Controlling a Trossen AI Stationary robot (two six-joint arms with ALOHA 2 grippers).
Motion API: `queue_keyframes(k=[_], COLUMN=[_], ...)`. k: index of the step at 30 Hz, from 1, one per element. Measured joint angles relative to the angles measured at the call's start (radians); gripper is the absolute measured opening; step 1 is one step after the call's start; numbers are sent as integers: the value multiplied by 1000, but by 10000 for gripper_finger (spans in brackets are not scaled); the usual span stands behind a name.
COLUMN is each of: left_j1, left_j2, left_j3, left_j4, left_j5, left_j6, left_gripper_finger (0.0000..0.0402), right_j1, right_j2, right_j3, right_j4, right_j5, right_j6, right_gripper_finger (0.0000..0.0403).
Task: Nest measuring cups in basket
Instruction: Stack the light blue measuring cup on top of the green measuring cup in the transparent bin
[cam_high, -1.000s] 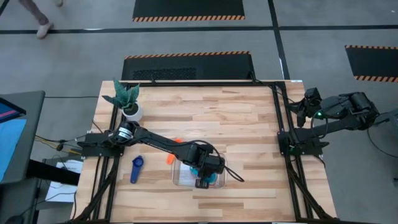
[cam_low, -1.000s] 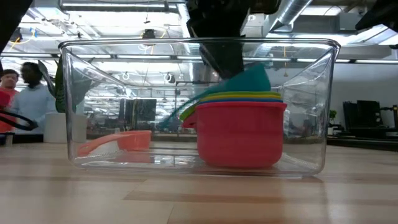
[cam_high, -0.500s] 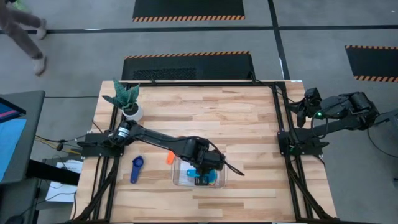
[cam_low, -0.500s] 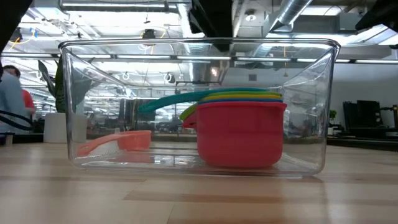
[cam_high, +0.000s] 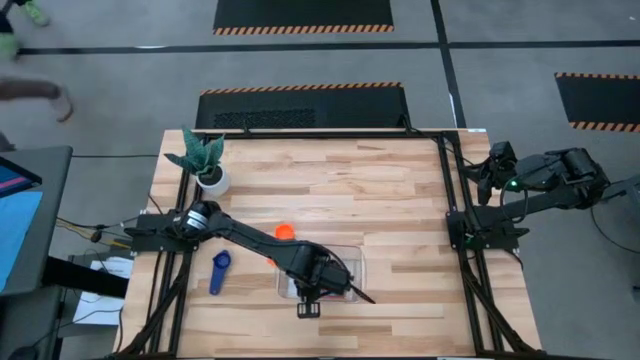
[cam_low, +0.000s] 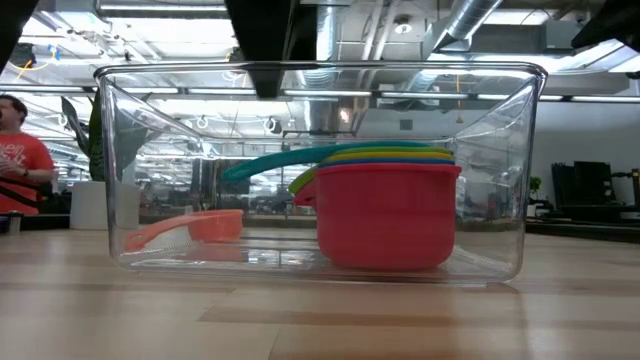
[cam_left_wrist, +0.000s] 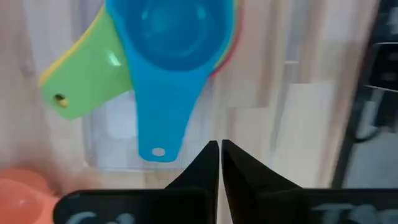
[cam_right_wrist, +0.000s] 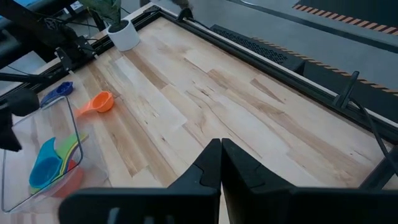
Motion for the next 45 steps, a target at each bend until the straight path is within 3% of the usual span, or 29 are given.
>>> queue_keyframes(k=[16, 40, 45], left_j1=[0, 55, 63], left_j2=[1, 1, 0], left_j3=[-126, -139, -138], left_j4=[76, 76, 75], left_j5=[47, -194, -188], left_j6=[13, 5, -24], left_gripper_finger=[0, 0, 0], right_j1=[0, 0, 0], right_j2=[0, 0, 0], right_j3=[0, 0, 0], right_j4=[0, 0, 0], right_j5=[0, -1, -1], right_j6=[0, 0, -1], right_gripper_finger=[26, 26, 26])
